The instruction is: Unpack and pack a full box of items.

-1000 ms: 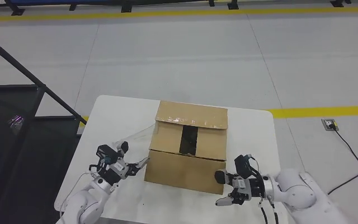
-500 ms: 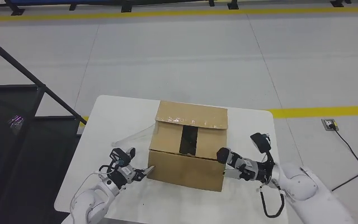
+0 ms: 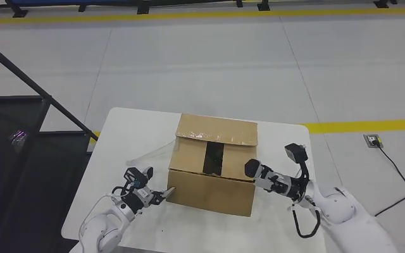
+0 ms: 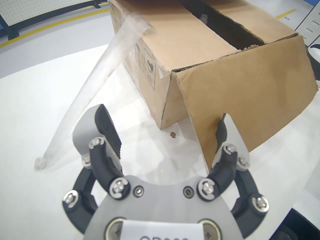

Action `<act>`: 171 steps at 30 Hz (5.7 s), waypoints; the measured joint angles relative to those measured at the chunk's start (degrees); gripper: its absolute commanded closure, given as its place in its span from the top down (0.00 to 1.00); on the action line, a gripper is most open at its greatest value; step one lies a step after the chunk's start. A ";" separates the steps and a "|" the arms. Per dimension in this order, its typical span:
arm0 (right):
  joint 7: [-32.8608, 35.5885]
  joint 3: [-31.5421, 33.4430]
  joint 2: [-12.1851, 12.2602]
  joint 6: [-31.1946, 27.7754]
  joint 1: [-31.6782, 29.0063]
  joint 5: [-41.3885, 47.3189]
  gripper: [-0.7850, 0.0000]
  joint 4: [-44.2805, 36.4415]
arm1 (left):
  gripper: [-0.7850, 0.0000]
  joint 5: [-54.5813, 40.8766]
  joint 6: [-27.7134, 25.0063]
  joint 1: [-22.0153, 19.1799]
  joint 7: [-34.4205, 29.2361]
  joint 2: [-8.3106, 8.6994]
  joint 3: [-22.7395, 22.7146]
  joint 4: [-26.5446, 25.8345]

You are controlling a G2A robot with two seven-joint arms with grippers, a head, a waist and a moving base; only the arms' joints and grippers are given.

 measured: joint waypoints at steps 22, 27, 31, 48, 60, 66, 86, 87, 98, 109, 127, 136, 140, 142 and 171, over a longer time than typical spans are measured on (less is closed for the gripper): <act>-7.12 -7.88 -7.48 16.50 14.56 13.49 1.00 18.57 | 1.00 0.00 0.00 0.00 0.00 0.00 0.00 0.00; -10.98 -9.36 -9.58 16.76 19.01 13.26 1.00 22.28 | 1.00 0.00 0.00 0.00 0.00 0.00 0.00 0.00; -15.01 -11.49 -11.86 17.48 24.00 11.33 1.00 27.16 | 1.00 0.00 0.00 0.00 0.00 0.00 0.00 0.00; -26.38 -21.78 -23.40 22.73 39.00 4.34 1.00 50.77 | 1.00 0.00 0.00 0.00 0.00 0.00 0.00 0.00; -21.56 -20.64 -27.56 15.59 41.01 7.18 1.00 59.14 | 1.00 -0.47 0.81 1.57 1.20 0.18 -0.45 -1.74; -5.36 -18.37 -26.89 8.57 39.06 10.94 1.00 55.61 | 1.00 -1.55 2.75 4.94 4.73 0.39 -2.51 -6.14; 4.46 -20.62 -28.13 25.07 35.08 1.89 1.00 45.60 | 1.00 -5.15 6.14 10.77 8.23 0.75 -7.38 -8.87; 4.69 -20.53 -28.32 24.99 35.05 2.30 1.00 45.69 | 1.00 -5.10 6.07 10.82 8.25 0.76 -7.34 -8.95; 7.63 -18.33 -29.63 21.77 35.97 5.36 1.00 46.59 | 1.00 -2.58 6.16 10.33 6.36 0.86 -6.23 -11.18; 7.77 -16.17 -30.07 20.91 35.53 5.61 1.00 43.01 | 1.00 1.10 8.32 4.32 0.04 0.56 -1.81 -11.42; 13.25 -13.70 -31.91 17.89 35.35 11.48 1.00 43.17 | 1.00 0.01 12.45 -8.00 -6.34 -1.00 6.82 -5.12; 15.72 -13.39 -32.76 15.57 35.70 11.41 1.00 44.31 | 1.00 -2.19 13.79 -8.67 -5.61 -1.18 6.09 -4.45; 15.97 -12.76 -32.78 14.24 35.61 10.85 1.00 44.39 | 1.00 -3.12 14.15 -7.21 -4.66 -0.95 4.14 -5.72; 15.71 -12.09 -32.58 13.27 35.38 10.38 1.00 44.31 | 1.00 -3.66 14.37 -6.20 -4.16 -0.80 2.83 -6.69; 13.59 6.32 -23.16 13.19 11.59 -6.50 1.00 9.53 | 1.00 -8.04 14.03 -4.70 -5.79 0.34 -6.23 3.82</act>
